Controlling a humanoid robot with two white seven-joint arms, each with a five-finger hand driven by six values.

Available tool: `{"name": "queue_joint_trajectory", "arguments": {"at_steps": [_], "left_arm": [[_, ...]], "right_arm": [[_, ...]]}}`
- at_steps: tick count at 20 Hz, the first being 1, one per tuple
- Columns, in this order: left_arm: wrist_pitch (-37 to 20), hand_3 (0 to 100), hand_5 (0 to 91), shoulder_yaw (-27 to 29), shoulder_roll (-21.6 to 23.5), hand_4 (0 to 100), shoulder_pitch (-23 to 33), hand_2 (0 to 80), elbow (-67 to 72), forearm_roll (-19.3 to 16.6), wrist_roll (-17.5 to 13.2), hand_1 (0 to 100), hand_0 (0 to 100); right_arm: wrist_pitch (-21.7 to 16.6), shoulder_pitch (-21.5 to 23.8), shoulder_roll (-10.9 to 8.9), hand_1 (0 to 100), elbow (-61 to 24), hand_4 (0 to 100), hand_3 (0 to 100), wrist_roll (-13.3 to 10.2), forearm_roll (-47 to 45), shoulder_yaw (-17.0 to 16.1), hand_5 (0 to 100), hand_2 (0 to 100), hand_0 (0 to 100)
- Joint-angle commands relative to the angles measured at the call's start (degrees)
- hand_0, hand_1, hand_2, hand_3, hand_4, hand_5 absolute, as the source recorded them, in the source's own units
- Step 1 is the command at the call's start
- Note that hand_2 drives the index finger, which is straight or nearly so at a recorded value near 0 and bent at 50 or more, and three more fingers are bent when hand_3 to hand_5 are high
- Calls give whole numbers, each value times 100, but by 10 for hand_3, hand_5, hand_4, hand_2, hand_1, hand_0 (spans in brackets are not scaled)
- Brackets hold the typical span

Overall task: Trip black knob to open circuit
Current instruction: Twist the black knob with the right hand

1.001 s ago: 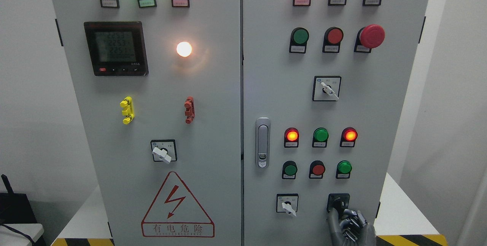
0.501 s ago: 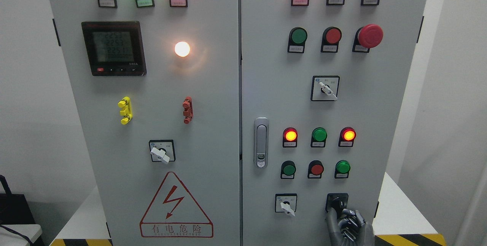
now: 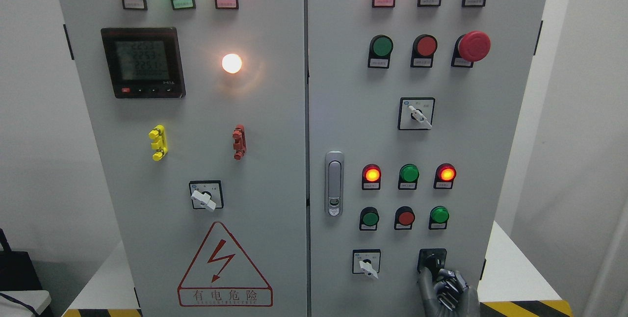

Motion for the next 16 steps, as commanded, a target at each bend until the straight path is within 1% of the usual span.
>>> {"name": "queue_joint_trajectory", "arguments": {"at_steps": [1, 4, 6, 16], "left_arm": [[2, 0, 0, 0, 0, 0, -44, 0, 0, -193, 4, 389, 120], [2, 0, 0, 0, 0, 0, -44, 0, 0, -193, 4, 389, 120], [2, 0, 0, 0, 0, 0, -44, 0, 0, -185, 4, 389, 120], [2, 0, 0, 0, 0, 0, -44, 0, 0, -185, 4, 389, 120]], "right_arm": [[-63, -1, 1, 758, -26, 909, 921, 11, -60, 30, 930, 638, 635], [-63, -10, -8, 758, -43, 911, 926, 19, -165, 38, 930, 639, 636], [-63, -1, -8, 761, -70, 911, 928, 177, -305, 30, 931, 639, 639], [-63, -10, -8, 759, -70, 915, 932, 213, -437, 38, 932, 643, 644]]}}
